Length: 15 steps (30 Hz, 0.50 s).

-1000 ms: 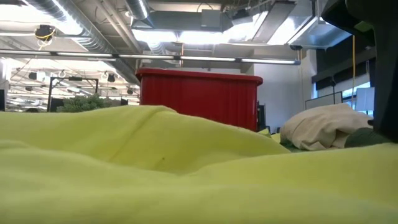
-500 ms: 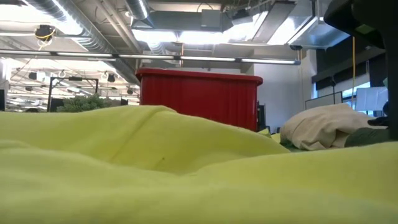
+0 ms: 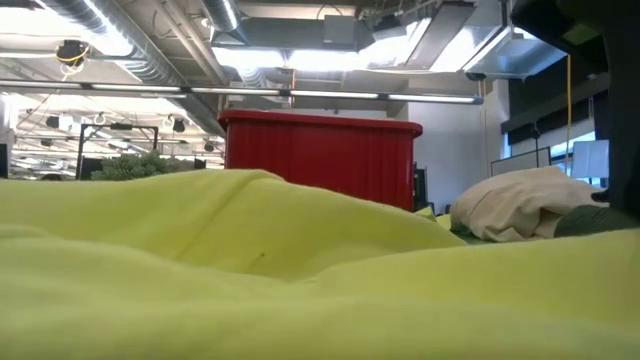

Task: Fold Laundry from Bin
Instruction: Fold the yellow shirt

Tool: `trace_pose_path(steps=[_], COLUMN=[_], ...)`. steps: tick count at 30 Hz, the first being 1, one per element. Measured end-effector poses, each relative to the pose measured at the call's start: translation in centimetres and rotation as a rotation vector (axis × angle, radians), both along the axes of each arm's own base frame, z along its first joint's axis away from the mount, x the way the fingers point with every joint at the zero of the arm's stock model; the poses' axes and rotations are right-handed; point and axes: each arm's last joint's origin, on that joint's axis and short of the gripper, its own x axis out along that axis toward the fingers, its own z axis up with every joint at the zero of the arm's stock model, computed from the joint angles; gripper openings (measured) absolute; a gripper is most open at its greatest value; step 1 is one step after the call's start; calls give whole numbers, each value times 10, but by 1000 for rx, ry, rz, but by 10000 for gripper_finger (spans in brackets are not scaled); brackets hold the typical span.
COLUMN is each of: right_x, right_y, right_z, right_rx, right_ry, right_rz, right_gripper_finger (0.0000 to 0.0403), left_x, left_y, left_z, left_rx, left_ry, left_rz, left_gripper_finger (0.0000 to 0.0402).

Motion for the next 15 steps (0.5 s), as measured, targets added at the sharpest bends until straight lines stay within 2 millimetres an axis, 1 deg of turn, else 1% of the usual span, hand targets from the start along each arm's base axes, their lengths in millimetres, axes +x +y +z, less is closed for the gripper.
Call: trace_pose_path(steps=[3,7,10,11,13,15], right_x=[3,2,0,0,0,4], right_y=[5,16,19,19,19,16], right_z=[2,5,5,3,-8,-26], right_rx=[46,90,98,94,78,43], right_ry=[-28,-78,-90,-84,-56,-19], right_rz=[29,86,95,83,57,26], right_gripper_finger=[232,232,232,232,232,232], left_x=[5,8,9,10,11,13], left_y=[-1,-3,-5,-6,-6,-6], left_z=[0,0,0,0,0,0], left_rx=[-15,-40,-54,-57,-61,-68], left_ry=[-38,-60,-82,-89,-104,-110], left_rz=[3,-13,-15,-15,-13,-10], left_gripper_finger=[191,191,191,191,191,191])
